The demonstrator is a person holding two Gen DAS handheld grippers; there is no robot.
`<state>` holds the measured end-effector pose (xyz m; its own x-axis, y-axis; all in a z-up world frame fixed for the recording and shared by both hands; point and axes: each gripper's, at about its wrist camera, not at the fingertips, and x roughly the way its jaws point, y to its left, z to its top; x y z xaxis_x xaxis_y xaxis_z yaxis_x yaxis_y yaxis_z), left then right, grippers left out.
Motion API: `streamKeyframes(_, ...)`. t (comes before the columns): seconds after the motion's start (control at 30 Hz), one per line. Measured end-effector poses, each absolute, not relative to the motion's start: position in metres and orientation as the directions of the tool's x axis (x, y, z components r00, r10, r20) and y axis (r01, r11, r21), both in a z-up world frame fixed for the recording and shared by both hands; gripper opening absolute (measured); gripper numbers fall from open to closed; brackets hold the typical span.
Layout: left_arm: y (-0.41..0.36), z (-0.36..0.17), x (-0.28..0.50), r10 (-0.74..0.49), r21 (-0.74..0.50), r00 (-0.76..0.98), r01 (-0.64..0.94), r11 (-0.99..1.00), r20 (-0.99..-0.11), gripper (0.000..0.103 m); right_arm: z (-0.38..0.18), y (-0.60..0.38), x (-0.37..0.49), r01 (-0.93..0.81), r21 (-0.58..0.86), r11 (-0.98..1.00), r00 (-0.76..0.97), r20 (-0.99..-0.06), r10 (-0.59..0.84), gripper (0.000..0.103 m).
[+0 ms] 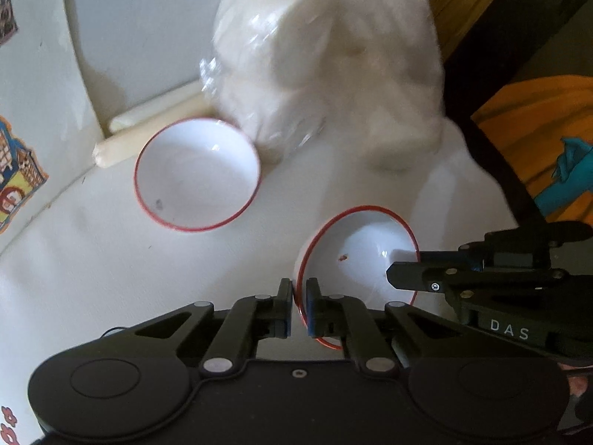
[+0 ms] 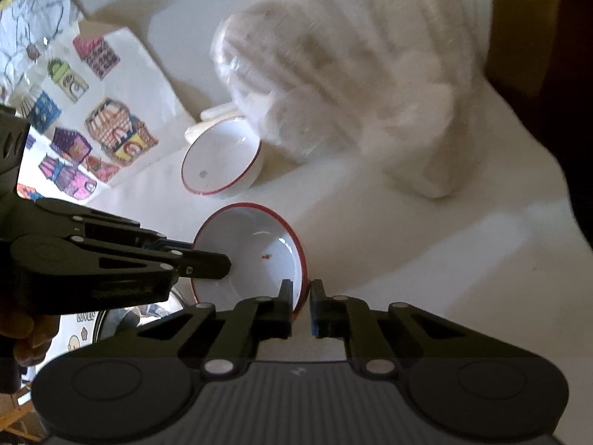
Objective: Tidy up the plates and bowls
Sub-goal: 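Close both grippers on the red-rimmed white bowl rim and lift it, then lower the red-rimmed bowl into the small steel bowl and open both grippers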
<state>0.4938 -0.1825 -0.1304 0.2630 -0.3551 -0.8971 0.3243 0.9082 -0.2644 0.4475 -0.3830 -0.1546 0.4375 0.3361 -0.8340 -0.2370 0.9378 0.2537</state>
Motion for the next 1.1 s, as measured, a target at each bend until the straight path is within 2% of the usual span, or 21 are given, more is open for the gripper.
streamKeyframes(0.6,-0.248,-0.067,0.445,-0.423,-0.327,0.326,0.312,0.892,-0.845,0.006,-0.098,-0.472,0.400,-0.226,0.260,0.939,0.519,-0.783,0.342,0.007)
streamKeyframes(1.1,-0.278,-0.092,0.389,-0.381,-0.341,0.245,0.190,0.921,-0.892,0.006,-0.124,-0.501,0.356,-0.279,0.274,0.920,0.399,-0.839,0.371,0.007)
